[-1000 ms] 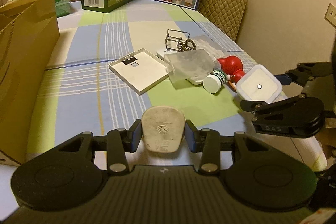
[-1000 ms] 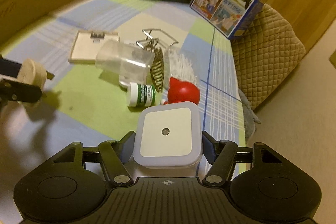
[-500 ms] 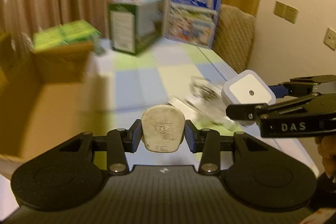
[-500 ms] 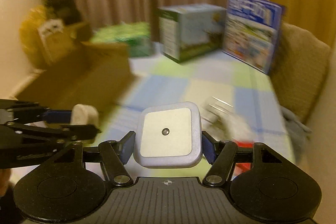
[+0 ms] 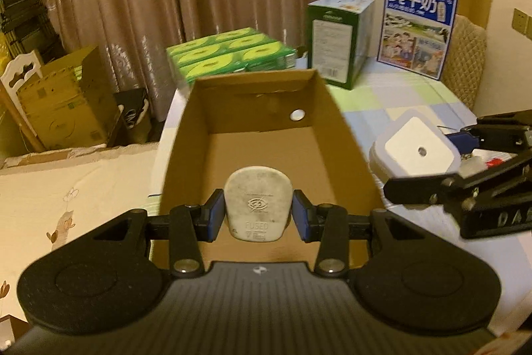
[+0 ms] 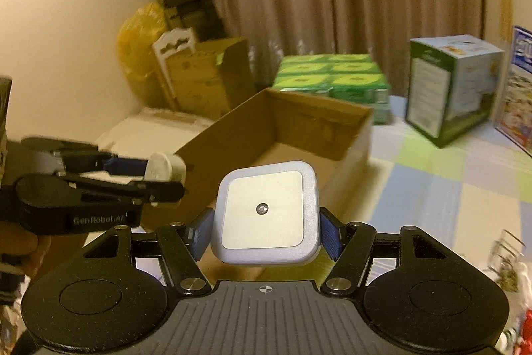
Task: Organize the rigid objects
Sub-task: 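Carry both items over the cardboard box and open the left tool to drop the plug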
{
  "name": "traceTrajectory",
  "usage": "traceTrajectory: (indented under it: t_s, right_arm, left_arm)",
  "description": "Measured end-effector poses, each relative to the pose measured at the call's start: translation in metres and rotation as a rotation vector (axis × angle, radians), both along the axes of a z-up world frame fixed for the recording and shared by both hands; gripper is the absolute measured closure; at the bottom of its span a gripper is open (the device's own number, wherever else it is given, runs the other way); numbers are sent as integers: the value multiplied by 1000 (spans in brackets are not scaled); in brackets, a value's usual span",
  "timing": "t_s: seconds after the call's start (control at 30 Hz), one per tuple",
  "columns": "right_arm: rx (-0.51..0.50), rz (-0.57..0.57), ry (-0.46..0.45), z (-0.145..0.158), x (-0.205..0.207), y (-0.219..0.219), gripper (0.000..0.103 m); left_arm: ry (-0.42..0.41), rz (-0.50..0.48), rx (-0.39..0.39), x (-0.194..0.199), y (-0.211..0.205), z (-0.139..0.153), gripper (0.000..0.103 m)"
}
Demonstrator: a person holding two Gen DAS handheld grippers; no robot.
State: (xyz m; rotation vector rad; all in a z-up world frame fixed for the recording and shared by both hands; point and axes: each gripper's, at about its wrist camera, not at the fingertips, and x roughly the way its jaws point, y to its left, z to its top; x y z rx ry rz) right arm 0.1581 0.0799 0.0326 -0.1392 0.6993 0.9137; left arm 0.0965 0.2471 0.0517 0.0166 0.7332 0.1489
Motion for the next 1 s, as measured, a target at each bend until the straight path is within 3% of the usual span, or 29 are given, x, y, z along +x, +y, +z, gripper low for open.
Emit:
traceTrajectory:
  t_s: [0.17,0.67,1.0]
  right_arm:
    - [-55,39,-13,-19,-1,27,41]
    - [-121,59,4,-47,1,44,41]
    - [-118,50,8,-48,2,45,41]
  left_arm:
    - [24,-13,-3,8,14,-13,65]
    - [70,-18,-19,19,23,-39,65]
    - [18,28,4,9,35,-20,63]
